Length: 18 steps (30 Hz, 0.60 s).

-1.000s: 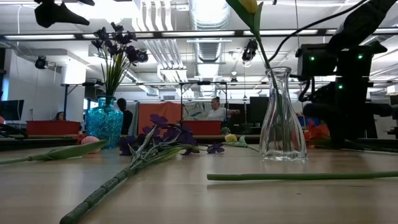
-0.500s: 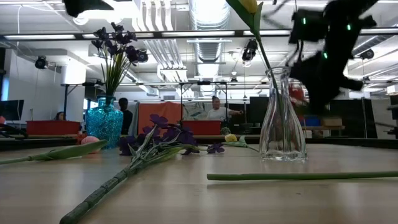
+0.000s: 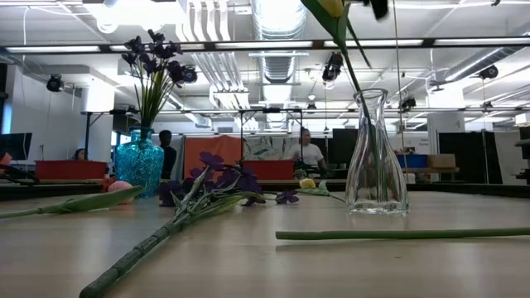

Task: Sort flowers into vase by color
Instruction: Put the bottom red flowers into the blue vase

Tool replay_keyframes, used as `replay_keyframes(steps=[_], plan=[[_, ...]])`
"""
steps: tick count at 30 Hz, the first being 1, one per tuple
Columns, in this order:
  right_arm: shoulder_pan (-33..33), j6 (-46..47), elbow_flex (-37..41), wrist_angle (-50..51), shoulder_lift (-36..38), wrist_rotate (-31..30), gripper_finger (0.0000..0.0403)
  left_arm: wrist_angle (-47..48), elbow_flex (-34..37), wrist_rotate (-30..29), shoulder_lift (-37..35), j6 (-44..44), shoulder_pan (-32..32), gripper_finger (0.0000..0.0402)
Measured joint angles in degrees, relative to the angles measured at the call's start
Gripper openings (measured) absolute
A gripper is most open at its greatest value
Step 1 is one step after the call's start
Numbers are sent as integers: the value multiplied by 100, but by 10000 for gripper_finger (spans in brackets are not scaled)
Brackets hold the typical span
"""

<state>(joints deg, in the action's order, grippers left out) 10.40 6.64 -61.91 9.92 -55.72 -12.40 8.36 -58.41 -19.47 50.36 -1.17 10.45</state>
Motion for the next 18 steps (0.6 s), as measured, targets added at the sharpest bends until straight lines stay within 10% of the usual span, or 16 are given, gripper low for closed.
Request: replay_keyframes(steps=[18], plan=[[-191,-1069,-2458,-1277,-2206,3219,22,-2667,0,211,1466,1829,-420,278]])
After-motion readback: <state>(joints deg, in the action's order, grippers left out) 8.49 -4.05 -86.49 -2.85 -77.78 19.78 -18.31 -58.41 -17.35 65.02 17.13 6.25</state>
